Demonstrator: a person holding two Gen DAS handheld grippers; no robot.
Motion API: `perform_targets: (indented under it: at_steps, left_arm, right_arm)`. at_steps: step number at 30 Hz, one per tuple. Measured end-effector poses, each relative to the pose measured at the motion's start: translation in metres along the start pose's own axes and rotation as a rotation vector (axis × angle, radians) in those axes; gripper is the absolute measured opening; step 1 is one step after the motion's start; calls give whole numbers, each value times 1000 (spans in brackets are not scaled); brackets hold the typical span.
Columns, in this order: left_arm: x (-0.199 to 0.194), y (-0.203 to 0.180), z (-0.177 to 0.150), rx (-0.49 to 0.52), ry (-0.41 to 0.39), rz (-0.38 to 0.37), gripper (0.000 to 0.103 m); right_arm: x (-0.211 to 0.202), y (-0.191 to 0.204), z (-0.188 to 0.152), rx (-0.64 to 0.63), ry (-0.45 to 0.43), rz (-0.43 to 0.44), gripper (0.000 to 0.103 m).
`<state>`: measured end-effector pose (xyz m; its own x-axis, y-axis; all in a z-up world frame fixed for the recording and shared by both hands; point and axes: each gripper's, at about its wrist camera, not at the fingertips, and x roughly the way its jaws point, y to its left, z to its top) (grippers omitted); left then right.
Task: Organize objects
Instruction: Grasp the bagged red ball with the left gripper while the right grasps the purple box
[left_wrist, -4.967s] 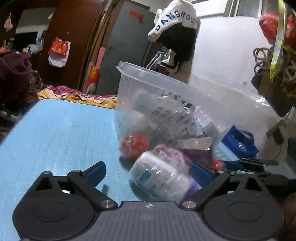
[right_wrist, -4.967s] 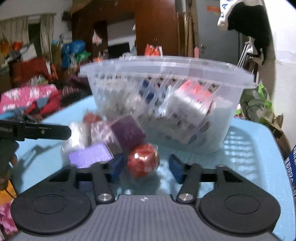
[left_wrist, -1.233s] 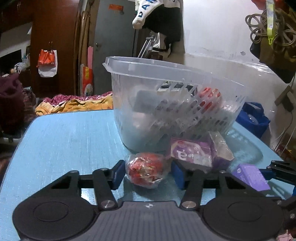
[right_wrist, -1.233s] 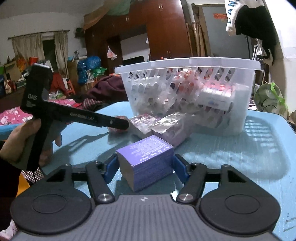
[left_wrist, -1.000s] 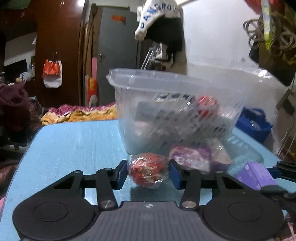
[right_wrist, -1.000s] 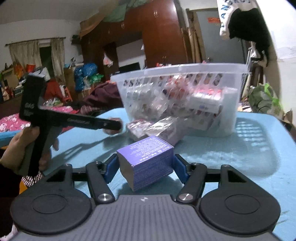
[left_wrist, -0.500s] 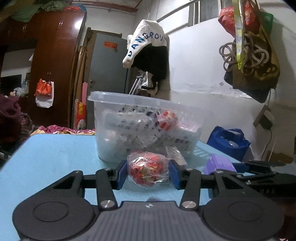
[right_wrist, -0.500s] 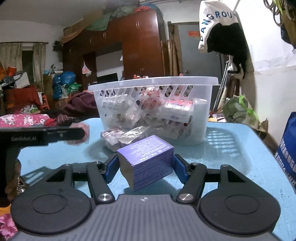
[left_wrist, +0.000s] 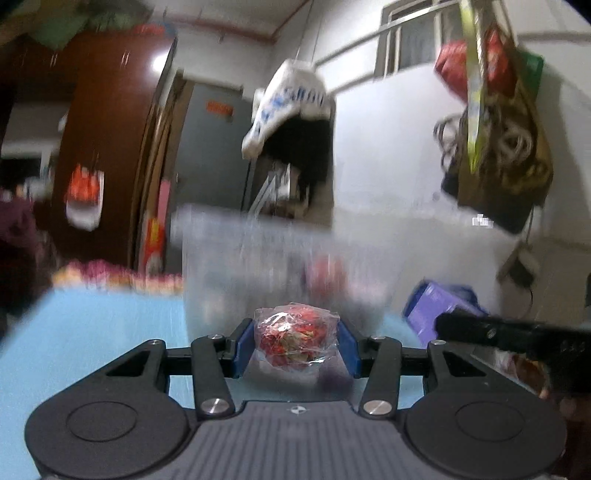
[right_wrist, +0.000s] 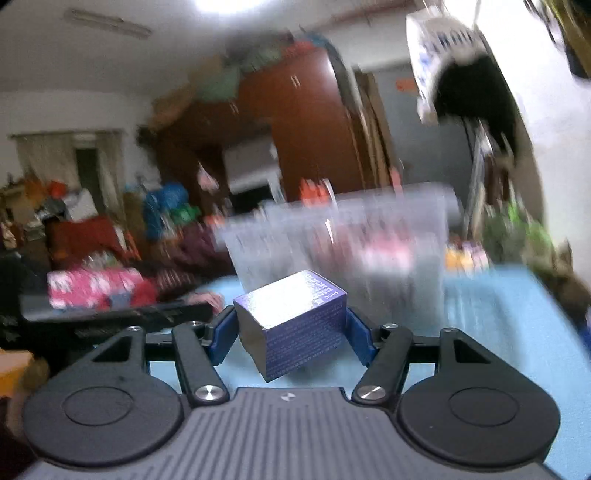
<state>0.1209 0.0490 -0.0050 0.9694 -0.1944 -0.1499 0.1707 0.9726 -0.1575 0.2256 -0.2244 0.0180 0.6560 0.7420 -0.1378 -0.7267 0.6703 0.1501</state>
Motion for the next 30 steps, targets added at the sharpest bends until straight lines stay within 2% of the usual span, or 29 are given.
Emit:
perform_targets:
  at_steps: [2, 5, 7, 10, 11, 12, 13, 14, 16, 19, 22, 24, 27, 30]
  left_arm:
    - [11, 1, 41, 20, -47, -1, 52]
    - [48, 10, 94, 8, -38, 13, 52]
    - [75, 16, 113, 4, 0, 59, 52]
    - [104, 24, 121, -14, 53, 73, 53]
    - [115, 26, 121, -11, 74, 83, 56]
    - [126, 26, 121, -3, 95, 97, 75]
    - [135, 26, 120, 2, 125, 119, 94]
    - [140, 27, 120, -2, 145, 141, 96]
    - [131, 26, 117, 2, 134, 121, 96]
    - [92, 21, 108, 8, 71, 84, 99]
    - [53, 12, 79, 38, 69, 46, 101]
    - [41, 12, 55, 11, 81, 27, 101]
    - [37, 23, 33, -69, 113, 0, 101]
    - [34, 32, 18, -96, 138, 25, 101]
  right_arm:
    - [6, 8, 36, -77, -43, -28, 66]
    - [35, 7, 92, -141, -52, -60, 66]
    - [61, 0, 116, -147, -21, -90, 66]
    - [91, -11, 131, -136, 27, -97, 67]
    - [99, -14, 133, -143, 42, -107, 68]
    - [111, -17, 135, -151, 66, -125, 74]
    - [118, -19, 134, -157, 85, -146, 84]
    - [122, -23, 133, -157, 102, -177, 98]
    - [115, -26, 128, -152, 98, -223, 100]
    - [74, -22, 116, -85, 41, -155, 103]
    - [39, -12, 84, -76, 41, -113, 103]
    - [36, -5, 55, -69, 129, -75, 103]
    - [58, -7, 21, -15, 267, -5, 103]
    - [84, -17, 6, 44, 354, -22, 101]
